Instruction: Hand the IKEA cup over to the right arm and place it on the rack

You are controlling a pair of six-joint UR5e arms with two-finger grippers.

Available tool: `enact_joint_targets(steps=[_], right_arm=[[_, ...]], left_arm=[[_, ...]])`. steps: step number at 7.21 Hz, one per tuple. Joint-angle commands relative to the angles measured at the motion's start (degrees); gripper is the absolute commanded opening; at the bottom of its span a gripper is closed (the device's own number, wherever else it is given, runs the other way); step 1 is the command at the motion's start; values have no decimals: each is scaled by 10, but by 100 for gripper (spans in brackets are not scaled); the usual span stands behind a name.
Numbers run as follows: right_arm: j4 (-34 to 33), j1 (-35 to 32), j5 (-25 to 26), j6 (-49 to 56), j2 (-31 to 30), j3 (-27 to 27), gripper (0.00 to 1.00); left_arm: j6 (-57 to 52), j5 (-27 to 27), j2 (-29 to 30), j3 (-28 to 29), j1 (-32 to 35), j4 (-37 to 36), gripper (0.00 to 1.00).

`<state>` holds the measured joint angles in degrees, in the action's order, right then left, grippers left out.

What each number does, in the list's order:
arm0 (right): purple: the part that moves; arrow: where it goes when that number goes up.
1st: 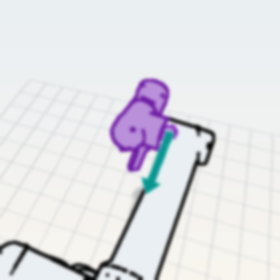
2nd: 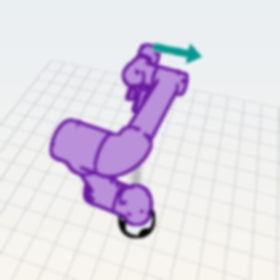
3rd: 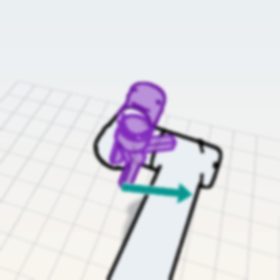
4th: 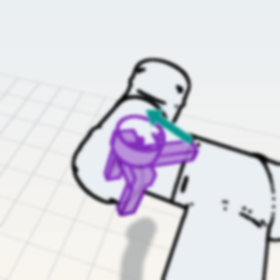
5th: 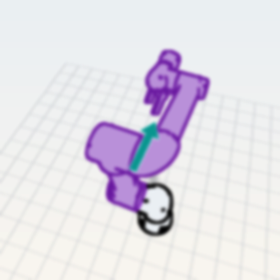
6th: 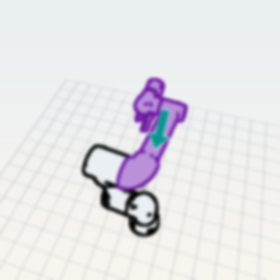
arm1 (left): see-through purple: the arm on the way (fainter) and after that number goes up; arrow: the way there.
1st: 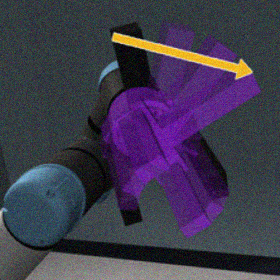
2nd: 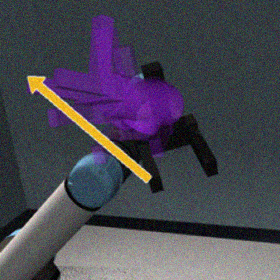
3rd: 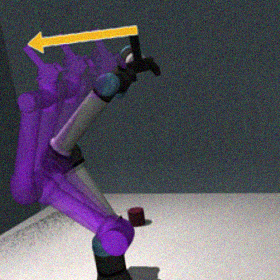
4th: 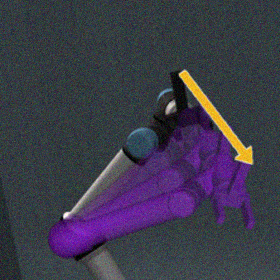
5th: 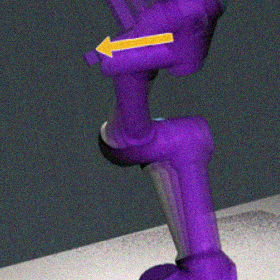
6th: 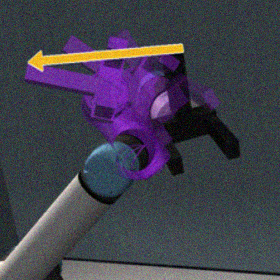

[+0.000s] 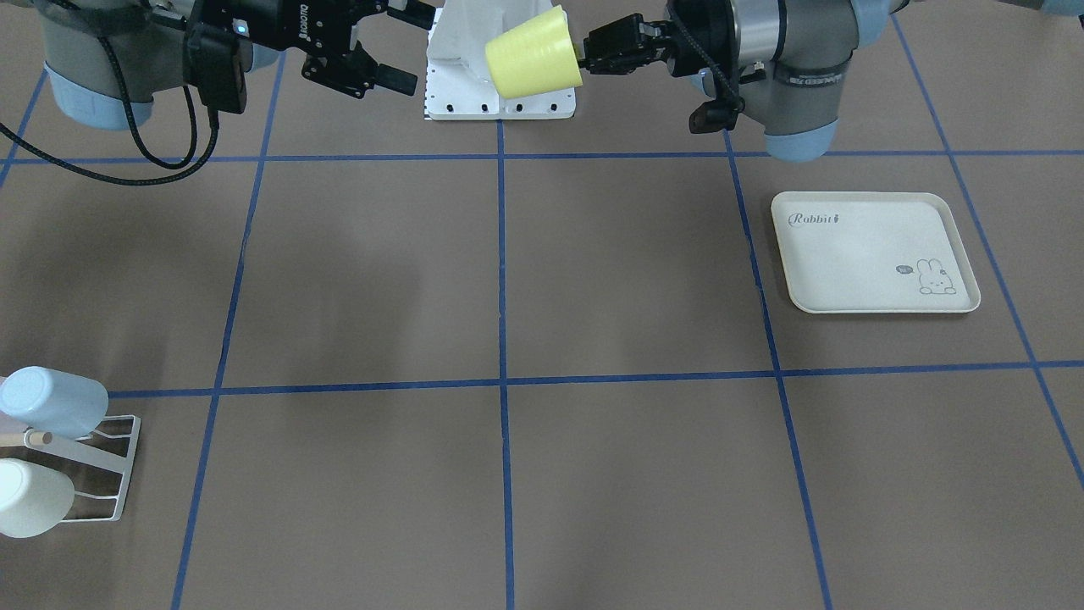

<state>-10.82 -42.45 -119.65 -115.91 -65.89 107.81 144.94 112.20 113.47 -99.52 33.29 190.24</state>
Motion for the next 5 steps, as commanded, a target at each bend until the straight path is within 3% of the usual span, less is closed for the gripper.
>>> enact_joint_targets(steps=[1,3,5], right_arm=[[58,45,51,-3,1,-2,97],[84,59,53,-3,1,-2,98],[115,81,74,-22,1,-3,98]], left_arm=[[73,-28,22,0,-24,55,0],[75,-91,22,2,-61,94,0],[74,-100,22,2,-66,103,0]])
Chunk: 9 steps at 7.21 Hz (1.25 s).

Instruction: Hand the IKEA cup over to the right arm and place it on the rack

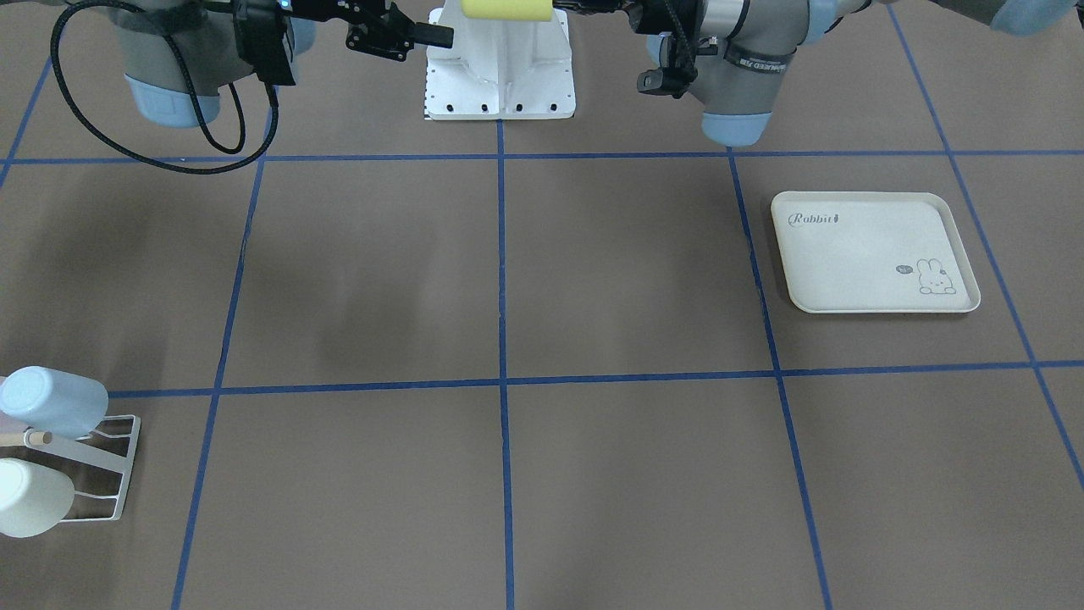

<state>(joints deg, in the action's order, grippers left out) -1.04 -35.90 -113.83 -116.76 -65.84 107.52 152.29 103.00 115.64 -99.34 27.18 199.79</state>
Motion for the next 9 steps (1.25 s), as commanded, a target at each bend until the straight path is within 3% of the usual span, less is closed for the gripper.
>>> enact_joint_targets(steps=[1,9], right_arm=[[37,33,39,-15,1,0,98],[46,47,79,-15,4,-1,96]], left_arm=[[0,-9,5,0,-5,10,0],[-2,-28,13,5,-30,22,0]])
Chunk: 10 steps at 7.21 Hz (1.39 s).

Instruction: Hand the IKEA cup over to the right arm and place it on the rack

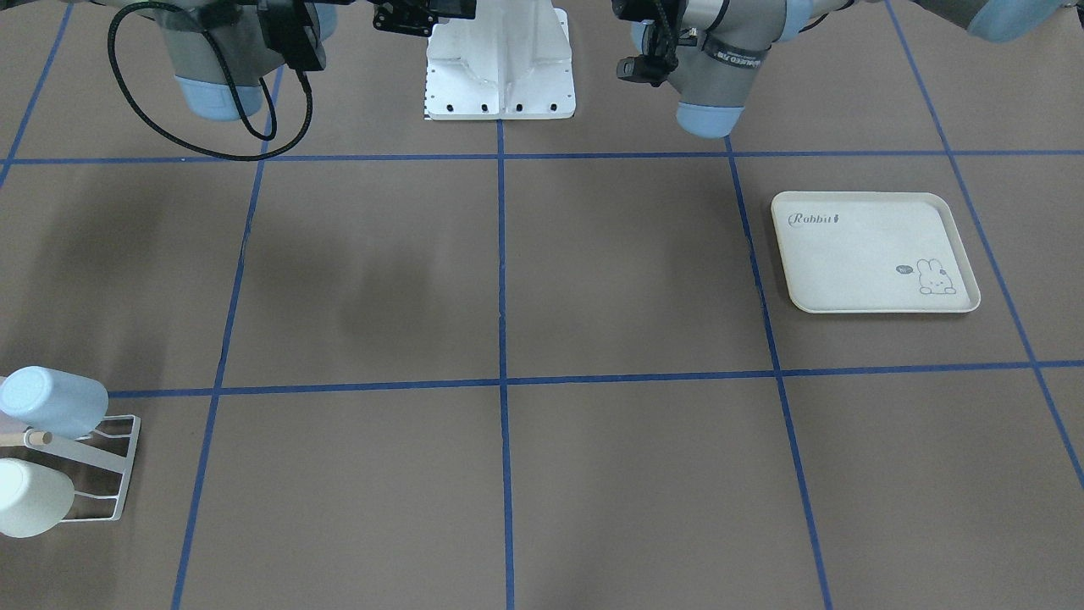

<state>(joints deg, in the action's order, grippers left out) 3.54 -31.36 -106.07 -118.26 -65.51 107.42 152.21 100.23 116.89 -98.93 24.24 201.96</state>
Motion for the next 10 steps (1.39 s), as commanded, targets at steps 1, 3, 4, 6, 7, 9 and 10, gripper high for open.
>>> enact_joint_targets(steps=[1,3,4,6,7,9,10], right_arm=[[1,2,2,0,0,1,92],[1,2,3,1,-1,1,49],[1,2,3,1,-1,1,28],[1,2,2,3,-1,1,18],[1,0,2,3,-3,2,13],[13,-18,3,5,-17,3,13],[5,-54,-2,19,-43,-3,11]], left_arm=[[-2,-4,-1,1,-1,0,0],[-2,-9,-1,0,-1,1,0],[-4,-12,-2,0,-1,1,9],[-6,-12,-10,-4,2,1,100],[-8,-12,-11,-7,5,2,100],[-8,-11,-53,-7,61,2,100],[-9,-5,-91,-7,118,-1,100]])
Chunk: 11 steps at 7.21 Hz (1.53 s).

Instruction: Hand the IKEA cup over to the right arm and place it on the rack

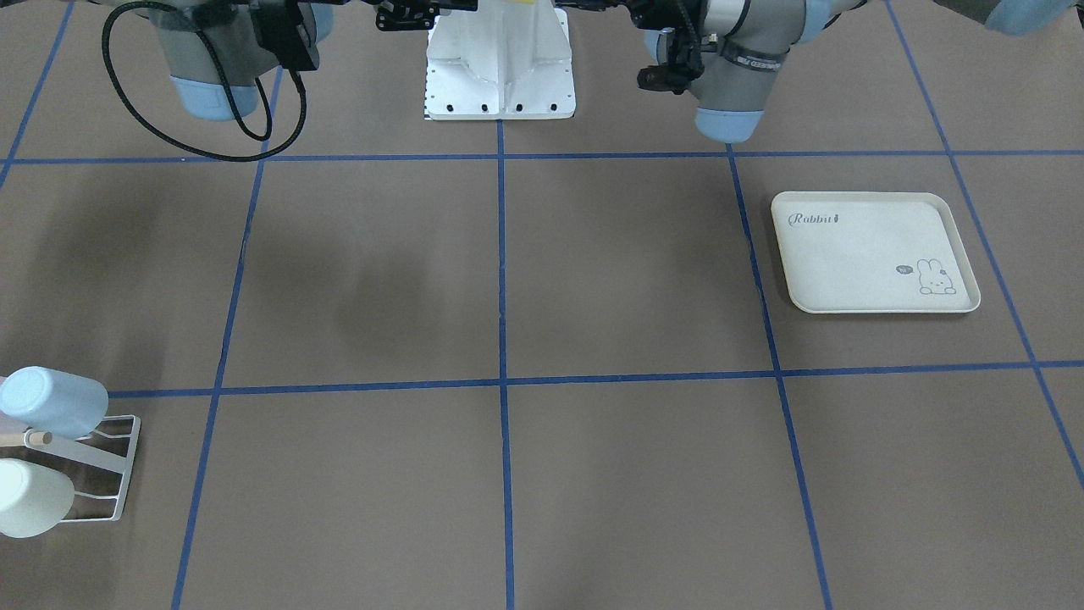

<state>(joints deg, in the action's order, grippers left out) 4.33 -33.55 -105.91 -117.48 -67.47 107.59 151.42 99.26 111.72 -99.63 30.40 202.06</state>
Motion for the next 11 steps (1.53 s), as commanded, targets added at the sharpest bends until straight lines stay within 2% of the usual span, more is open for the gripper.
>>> enact_joint_targets(steps=[1,2,3,4,5,6,8,9,10,11], right_arm=[[-5,-57,-6,86,-48,-29,10],[-3,-91,-9,167,-86,-58,11],[-33,-168,-71,242,-96,-102,11],[-118,-255,-152,321,-93,-111,12],[-192,-309,-178,398,-94,-112,12],[-281,-348,-183,473,-88,-109,11],[-483,-418,-205,675,-63,-113,11],[-591,-438,-213,797,-44,-124,12],[-647,-461,-214,878,-23,-165,12],[-664,-486,-224,893,28,-248,12]], left_arm=[[-63,23,-68,6,83,-2,100],[-154,43,-90,17,84,-9,100],[-205,45,-101,49,98,-15,100],[-235,71,-102,81,125,-18,100],[-279,93,-102,113,148,-22,100],[-318,110,-102,130,160,-44,100],[-425,126,-102,130,175,-135,100],[-476,187,-102,131,226,-197,100],[-563,251,-99,131,275,-286,100],[-650,287,-99,131,310,-365,100]])
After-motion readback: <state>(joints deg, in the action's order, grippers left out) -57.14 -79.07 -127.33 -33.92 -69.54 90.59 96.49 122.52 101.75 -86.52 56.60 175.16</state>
